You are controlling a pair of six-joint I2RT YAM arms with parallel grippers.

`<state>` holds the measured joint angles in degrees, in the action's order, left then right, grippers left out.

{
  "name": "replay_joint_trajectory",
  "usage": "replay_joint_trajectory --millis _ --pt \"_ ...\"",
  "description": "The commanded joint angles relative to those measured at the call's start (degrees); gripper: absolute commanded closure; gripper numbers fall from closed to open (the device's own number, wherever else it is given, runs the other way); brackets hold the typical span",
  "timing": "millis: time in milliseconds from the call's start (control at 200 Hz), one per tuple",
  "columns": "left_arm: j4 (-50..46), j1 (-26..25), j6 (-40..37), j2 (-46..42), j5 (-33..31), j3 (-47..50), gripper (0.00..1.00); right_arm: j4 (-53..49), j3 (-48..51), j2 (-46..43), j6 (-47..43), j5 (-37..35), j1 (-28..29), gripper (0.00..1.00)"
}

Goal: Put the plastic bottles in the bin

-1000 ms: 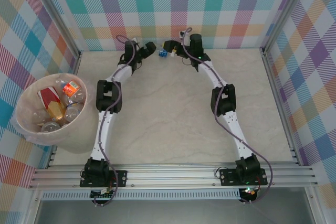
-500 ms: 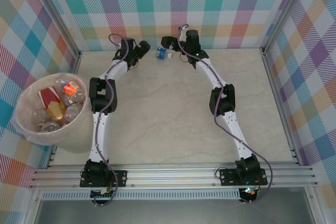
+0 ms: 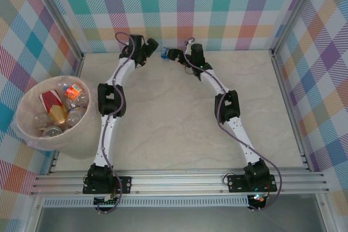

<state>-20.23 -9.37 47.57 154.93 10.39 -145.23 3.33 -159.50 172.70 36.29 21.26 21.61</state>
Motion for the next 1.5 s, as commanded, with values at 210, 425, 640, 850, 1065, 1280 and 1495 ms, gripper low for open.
replay_joint_trajectory --millis 210,425,640,850,1065,1280,1495 --pt "-8.5 -0.3 -2.8 2.4 -2.4 -4.2 0.0 3.4 -2.2 -2.6 -7.9 13.6 4.1 0.0" --pt "-16.4 -0.3 -10.6 2.1 -8.3 -6.8 0.0 3.1 -2.3 -3.8 -9.2 18.6 7.5 0.0" --pt "-19.8 -0.2 -18.2 2.1 -9.3 -7.1 0.0 1.1 -2.2 -6.7 -8.8 25.7 8.7 0.0" --pt "-20.5 -0.1 -24.0 3.3 -10.8 -8.4 0.07 -8.5 5.1 -17.3 -10.2 19.9 7.1 0.0" --pt "-19.8 0.2 -27.0 3.9 -9.5 -8.8 0.26 -1.3 41.5 -40.5 -11.7 4.6 4.5 0.0" --pt "-20.9 0.6 -27.9 4.3 -12.9 -8.8 0.32 -1.5 65.0 -58.9 -12.9 -4.7 2.7 0.0" --pt "-24.0 0.7 -27.9 2.8 -12.3 -6.8 0.42 -6.9 75.9 -71.5 -16.2 -11.5 2.7 0.0"
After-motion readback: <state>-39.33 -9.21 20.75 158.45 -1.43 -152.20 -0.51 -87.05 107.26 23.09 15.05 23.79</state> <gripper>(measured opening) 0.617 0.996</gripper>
